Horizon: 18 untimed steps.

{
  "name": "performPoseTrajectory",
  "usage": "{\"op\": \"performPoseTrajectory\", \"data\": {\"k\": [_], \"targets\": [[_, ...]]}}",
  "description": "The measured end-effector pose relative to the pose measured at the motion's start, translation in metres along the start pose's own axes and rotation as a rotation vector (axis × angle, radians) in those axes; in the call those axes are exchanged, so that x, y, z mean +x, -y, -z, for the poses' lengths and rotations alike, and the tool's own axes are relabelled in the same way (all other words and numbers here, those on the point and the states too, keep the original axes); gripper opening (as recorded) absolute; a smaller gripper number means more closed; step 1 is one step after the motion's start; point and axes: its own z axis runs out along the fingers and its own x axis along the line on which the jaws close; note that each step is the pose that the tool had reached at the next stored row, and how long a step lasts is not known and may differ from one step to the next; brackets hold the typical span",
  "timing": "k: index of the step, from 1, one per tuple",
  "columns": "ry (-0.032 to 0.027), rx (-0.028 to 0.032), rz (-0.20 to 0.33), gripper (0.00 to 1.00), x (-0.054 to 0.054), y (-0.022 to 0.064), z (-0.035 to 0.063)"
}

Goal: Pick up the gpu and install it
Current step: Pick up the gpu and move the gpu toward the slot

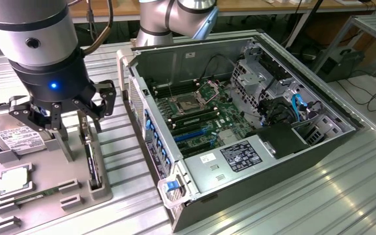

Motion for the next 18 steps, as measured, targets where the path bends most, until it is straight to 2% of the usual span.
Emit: {"op": "performPoseTrajectory", "data": {"k": [18], "targets": [[-0.0034, 0.0001, 0.000, 0.60, 0.000, 0.0104, -0.0131]]}}
